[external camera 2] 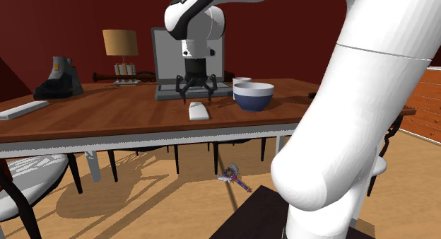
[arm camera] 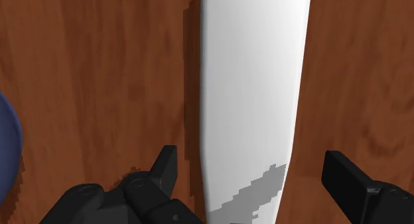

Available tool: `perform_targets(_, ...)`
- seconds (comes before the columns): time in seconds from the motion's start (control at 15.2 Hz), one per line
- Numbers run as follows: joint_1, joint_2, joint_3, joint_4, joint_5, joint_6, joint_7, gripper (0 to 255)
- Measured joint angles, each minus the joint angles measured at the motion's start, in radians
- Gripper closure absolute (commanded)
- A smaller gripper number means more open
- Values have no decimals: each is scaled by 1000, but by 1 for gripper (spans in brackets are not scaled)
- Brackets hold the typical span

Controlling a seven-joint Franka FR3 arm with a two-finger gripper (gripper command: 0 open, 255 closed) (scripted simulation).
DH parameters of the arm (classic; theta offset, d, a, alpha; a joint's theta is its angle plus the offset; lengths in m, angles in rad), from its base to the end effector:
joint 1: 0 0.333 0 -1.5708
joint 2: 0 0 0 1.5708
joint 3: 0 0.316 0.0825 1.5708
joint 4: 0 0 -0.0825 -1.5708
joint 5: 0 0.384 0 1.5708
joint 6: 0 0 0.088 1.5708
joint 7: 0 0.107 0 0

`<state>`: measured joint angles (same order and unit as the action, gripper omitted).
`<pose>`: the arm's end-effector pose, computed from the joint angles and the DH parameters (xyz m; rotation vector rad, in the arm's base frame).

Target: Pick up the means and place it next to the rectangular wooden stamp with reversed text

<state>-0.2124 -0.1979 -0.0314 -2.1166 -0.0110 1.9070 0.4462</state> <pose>0.4797 -0.1209 0.4976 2.9537 -1.0542 -0.0177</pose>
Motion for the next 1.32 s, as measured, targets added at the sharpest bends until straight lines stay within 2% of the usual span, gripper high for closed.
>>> perform_targets(0.33,-1,22,-1,-44,1,67,2,0)
perform_targets(0.73,-1,22,-1,-53,1,76,2,0)
perform_targets(0.79,-1,22,-1,-53,1,76,2,255)
perform_targets(1.32,-1,22,-1,-52,1,76,2,255)
